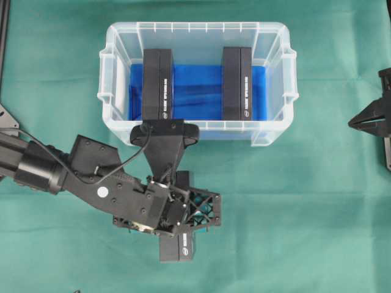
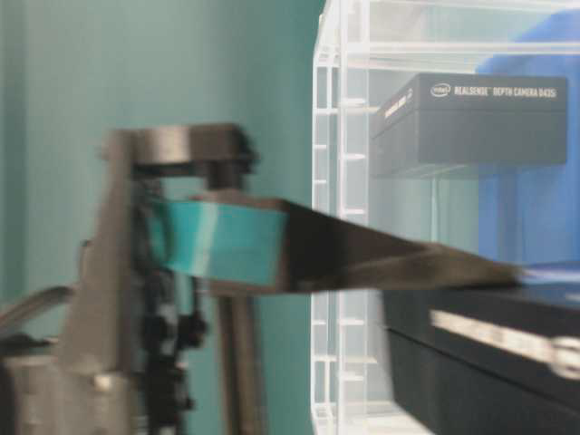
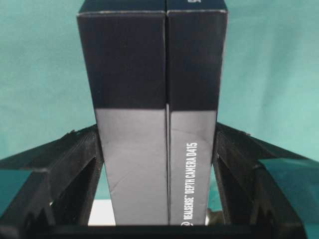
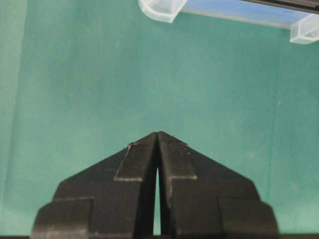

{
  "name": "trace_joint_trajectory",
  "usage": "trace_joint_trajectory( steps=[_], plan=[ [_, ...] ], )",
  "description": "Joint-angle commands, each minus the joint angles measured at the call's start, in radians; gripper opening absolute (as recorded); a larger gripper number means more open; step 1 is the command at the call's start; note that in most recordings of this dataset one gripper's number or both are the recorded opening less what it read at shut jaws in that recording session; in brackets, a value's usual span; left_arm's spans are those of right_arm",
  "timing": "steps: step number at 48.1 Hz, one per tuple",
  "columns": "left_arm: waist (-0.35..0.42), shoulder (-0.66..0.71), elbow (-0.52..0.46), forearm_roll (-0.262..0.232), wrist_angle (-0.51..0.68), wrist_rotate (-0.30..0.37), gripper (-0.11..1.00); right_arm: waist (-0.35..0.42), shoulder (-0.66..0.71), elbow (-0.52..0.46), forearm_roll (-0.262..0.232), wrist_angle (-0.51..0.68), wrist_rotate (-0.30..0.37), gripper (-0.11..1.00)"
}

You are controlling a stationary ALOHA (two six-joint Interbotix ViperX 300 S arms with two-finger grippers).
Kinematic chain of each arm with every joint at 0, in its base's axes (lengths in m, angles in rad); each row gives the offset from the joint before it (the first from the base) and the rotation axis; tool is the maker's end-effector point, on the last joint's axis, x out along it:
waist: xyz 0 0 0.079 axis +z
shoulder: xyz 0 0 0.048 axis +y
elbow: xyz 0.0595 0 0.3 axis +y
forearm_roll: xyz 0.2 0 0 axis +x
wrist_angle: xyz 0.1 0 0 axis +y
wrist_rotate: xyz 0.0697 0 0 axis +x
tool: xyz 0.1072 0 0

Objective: Take the box out of the case with the left arm.
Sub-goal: 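Carry the box over the front case wall toward the table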

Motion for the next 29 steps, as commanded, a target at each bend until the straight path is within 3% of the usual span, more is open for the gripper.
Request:
trace_joint_trajectory(
  steps=[1,11,29],
  plan=[
    [0.0,-0.005,-0.003,0.005,-0.034,-0.002,0.61,-0.002,0.005,-0.028,0.0,-0.003,0.003,0.0],
    [0.002,0.018,0.017,0.043,-0.044,0.0,0.61,-0.002,0.006,-0.028,0.0,-0.003,0.003,0.0],
    [0.014,0.021,0.067,0.043,-0.152,0.003,0.61,-0.002,0.009,-0.028,0.0,-0.003,0.005,0.0]
  ],
)
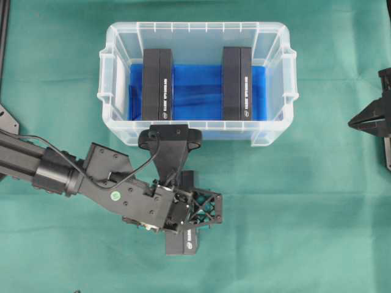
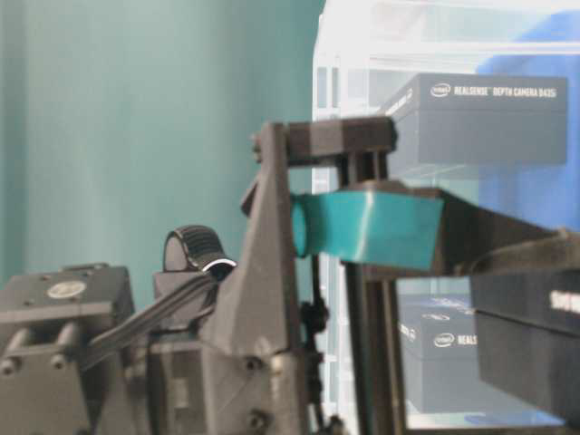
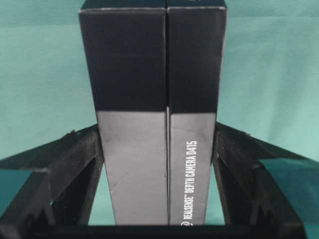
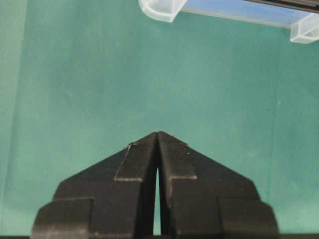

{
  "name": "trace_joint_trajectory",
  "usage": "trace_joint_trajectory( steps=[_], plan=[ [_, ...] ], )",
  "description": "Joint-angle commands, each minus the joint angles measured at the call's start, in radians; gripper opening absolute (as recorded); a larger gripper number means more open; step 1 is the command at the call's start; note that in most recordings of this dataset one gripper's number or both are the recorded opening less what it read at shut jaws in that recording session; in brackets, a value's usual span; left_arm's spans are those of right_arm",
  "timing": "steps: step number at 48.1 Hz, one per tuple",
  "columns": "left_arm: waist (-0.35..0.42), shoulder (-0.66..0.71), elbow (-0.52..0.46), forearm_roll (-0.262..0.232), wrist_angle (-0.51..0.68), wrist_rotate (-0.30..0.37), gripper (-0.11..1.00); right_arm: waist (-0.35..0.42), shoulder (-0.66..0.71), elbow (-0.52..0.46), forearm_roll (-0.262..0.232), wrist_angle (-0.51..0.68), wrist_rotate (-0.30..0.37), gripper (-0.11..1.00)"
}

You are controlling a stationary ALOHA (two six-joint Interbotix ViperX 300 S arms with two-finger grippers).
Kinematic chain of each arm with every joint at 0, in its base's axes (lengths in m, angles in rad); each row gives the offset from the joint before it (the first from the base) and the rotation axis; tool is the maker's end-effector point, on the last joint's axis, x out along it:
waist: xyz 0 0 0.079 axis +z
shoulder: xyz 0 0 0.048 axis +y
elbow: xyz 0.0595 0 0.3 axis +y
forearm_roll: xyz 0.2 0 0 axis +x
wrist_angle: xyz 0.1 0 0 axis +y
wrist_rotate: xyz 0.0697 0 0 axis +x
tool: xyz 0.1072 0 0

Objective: Take the box out of the case with the left arm.
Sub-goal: 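Carry the box over the front case wall toward the table, then lower the box onto the table in front of the case and release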

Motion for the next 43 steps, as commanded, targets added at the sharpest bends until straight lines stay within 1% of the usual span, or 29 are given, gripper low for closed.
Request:
trace_joint_trajectory(
  steps=[1,12,21,24,25,30,32,33,35,40,43],
  plan=[
    [0.008,-0.023,-0.008,0.003,-0.037,0.003,0.61,-0.002,0.009,-0.028,0.0,-0.003,0.003,0.0],
    [0.017,-0.021,-0.003,0.003,-0.08,0.018,0.61,-0.002,0.009,-0.028,0.0,-0.003,0.005,0.0],
    [0.02,-0.023,0.0,-0.011,-0.094,0.08,0.61,-0.002,0.009,-0.028,0.0,-0.003,0.005,0.0],
    [0.023,-0.021,0.0,-0.018,-0.092,0.086,0.61,-0.002,0.009,-0.028,0.0,-0.003,0.005,0.0],
    [0.023,-0.023,-0.002,-0.02,-0.094,0.086,0.63,-0.002,0.009,-0.028,0.0,-0.003,0.005,0.0],
    [0.025,-0.021,-0.006,-0.032,-0.094,0.081,0.87,-0.002,0.009,-0.029,0.0,-0.003,0.005,0.0],
    [0.025,-0.02,-0.008,-0.037,-0.094,0.081,0.95,-0.002,0.009,-0.029,0.002,-0.003,0.005,0.0],
    [0.025,-0.02,-0.008,-0.038,-0.094,0.081,0.97,-0.002,0.009,-0.029,0.0,-0.003,0.005,0.0],
    [0.025,-0.02,-0.008,-0.04,-0.094,0.081,0.99,-0.002,0.009,-0.029,0.002,-0.003,0.005,0.0],
    [0.028,-0.021,-0.008,-0.04,-0.094,0.081,0.95,-0.002,0.009,-0.031,0.002,-0.003,0.005,0.0],
    [0.029,-0.021,-0.008,-0.04,-0.094,0.081,0.95,-0.002,0.009,-0.031,0.002,-0.003,0.005,0.0]
  ],
)
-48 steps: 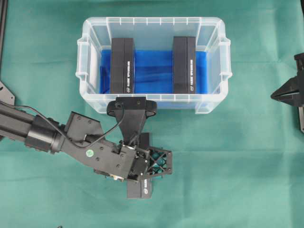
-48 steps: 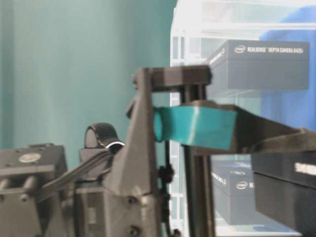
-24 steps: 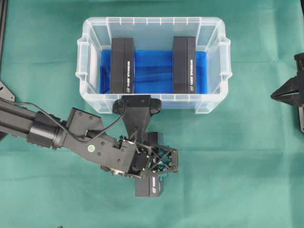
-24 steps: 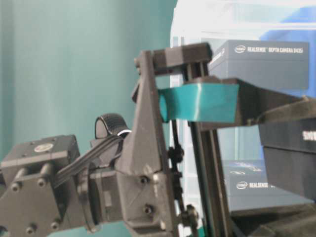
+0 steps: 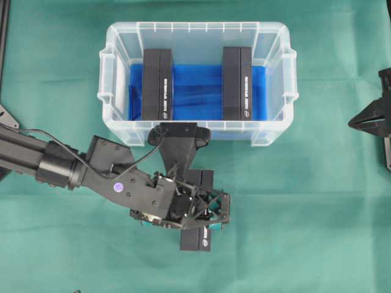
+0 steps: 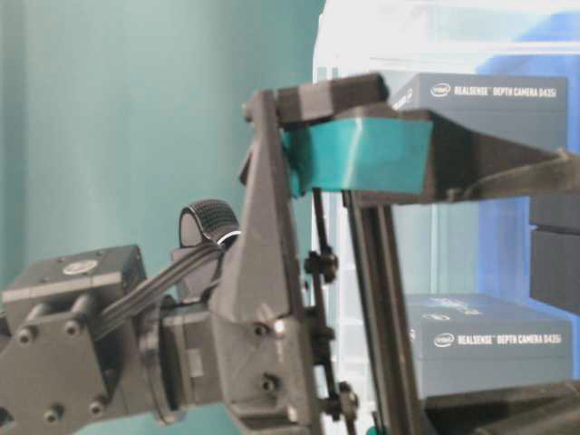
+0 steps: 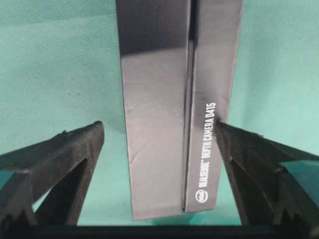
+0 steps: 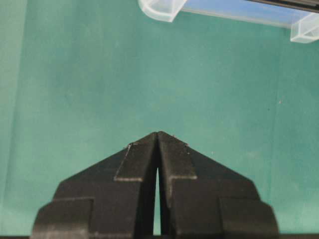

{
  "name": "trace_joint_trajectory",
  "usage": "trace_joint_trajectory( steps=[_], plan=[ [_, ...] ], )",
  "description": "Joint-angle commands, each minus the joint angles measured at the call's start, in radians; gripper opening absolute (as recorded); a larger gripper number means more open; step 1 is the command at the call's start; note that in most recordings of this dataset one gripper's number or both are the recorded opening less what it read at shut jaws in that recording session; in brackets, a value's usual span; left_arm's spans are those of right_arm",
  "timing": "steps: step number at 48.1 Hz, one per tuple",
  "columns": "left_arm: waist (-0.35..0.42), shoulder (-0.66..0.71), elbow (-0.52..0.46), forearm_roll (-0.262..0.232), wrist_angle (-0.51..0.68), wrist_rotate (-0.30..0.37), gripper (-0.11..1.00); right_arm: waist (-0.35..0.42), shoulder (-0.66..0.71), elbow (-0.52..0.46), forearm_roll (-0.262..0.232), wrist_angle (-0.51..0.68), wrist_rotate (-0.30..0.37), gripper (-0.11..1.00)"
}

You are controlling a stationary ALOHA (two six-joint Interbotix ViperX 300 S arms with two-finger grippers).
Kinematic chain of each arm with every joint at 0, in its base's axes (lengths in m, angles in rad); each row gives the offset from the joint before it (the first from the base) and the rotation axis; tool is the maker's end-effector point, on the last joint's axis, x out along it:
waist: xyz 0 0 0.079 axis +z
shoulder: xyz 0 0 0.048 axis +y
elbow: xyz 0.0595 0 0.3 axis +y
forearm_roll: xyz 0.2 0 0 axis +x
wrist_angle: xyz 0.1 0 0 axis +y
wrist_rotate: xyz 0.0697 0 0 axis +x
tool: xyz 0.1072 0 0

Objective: Take the box out of the case with the left arm.
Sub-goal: 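Lower the box onto the table in front of the case and release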

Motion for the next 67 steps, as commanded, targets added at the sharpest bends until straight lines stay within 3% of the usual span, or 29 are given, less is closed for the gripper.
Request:
trace_joint_trajectory(
  steps=[1,23,48,67],
  plan=[
    [0.005,-0.02,-0.02,-0.002,-0.003,0.0,0.95,-0.002,0.008,-0.029,0.002,-0.003,0.002,0.0],
    [0.026,-0.101,-0.055,-0.012,0.038,0.005,0.95,-0.002,0.009,-0.031,0.002,0.003,0.0,0.0],
    [0.064,-0.118,-0.288,0.005,0.298,0.084,0.95,-0.002,0.009,-0.031,0.002,0.003,0.0,0.0],
    [0.058,-0.158,-0.245,0.008,0.307,0.091,0.94,-0.002,0.008,-0.031,0.005,0.006,0.002,0.0]
  ],
)
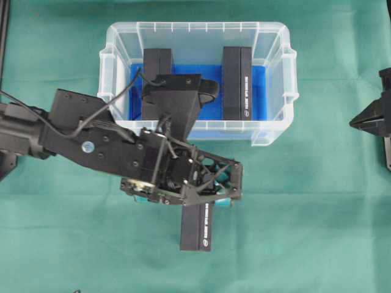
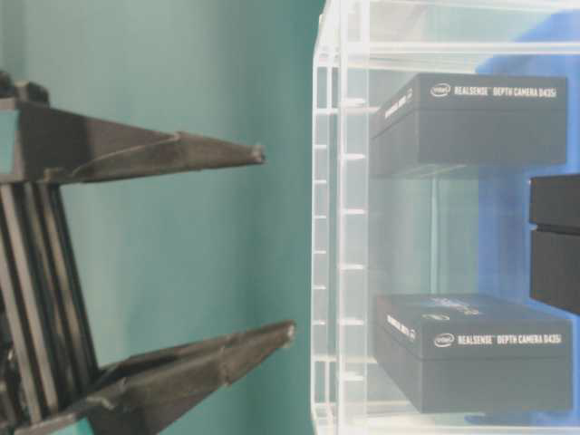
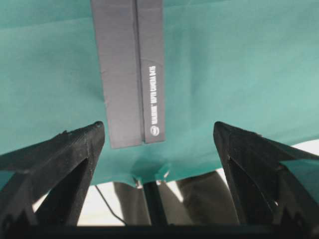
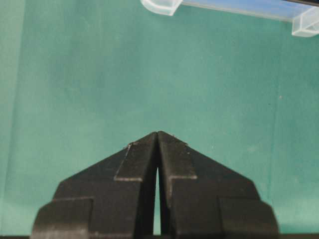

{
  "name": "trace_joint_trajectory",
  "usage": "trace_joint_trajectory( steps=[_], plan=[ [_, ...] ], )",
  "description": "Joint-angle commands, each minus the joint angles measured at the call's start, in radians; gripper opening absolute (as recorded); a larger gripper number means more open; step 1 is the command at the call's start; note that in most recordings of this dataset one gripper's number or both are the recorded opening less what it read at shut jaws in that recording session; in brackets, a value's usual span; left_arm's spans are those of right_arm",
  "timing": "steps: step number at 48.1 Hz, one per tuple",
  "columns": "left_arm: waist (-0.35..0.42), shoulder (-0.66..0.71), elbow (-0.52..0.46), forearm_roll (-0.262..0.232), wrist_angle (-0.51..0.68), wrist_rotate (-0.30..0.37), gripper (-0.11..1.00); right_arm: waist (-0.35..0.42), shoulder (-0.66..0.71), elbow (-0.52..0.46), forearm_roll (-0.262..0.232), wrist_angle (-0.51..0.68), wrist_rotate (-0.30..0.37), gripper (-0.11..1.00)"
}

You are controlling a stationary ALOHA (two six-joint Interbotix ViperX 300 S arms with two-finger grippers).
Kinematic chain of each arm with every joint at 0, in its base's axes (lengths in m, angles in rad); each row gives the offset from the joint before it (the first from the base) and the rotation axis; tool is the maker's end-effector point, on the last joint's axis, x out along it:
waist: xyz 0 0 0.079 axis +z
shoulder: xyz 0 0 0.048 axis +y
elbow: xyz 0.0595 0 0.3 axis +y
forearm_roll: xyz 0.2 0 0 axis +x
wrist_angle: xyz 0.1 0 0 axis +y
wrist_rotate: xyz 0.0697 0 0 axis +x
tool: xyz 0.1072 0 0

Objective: Take the box out of the case with the left arm.
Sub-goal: 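Lower the box onto the table in front of the case and release, then retract the left arm to the left side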

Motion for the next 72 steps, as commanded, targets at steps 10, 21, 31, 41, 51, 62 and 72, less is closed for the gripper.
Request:
trace_joint_trajectory(
  steps=[10,21,31,41,51,62,72],
  plan=[
    [-0.026,-0.176,0.126,0.005,0.008,-0.003,0.94,-0.002,0.008,-0.034,0.011,0.011,0.003,0.0],
    [-0.069,-0.35,0.334,0.005,0.009,-0.035,0.93,-0.002,0.011,-0.034,0.011,0.008,0.003,0.0],
    [-0.095,-0.508,0.522,0.005,0.008,-0.081,0.93,-0.002,0.023,-0.035,0.011,0.011,0.003,0.0],
    [-0.107,-0.637,0.652,0.003,0.005,-0.081,0.93,-0.002,0.043,-0.035,0.012,0.012,0.003,0.0],
    [-0.109,-0.73,0.727,0.005,0.009,-0.081,0.93,-0.002,0.064,-0.032,0.012,0.012,0.003,0.0],
    [-0.104,-0.759,0.746,0.011,0.018,-0.067,0.93,-0.002,0.069,-0.032,0.012,0.014,0.003,0.0],
    [-0.018,-0.795,0.764,0.014,0.078,0.009,0.93,-0.002,0.069,-0.032,0.008,0.028,0.003,0.0]
  ],
)
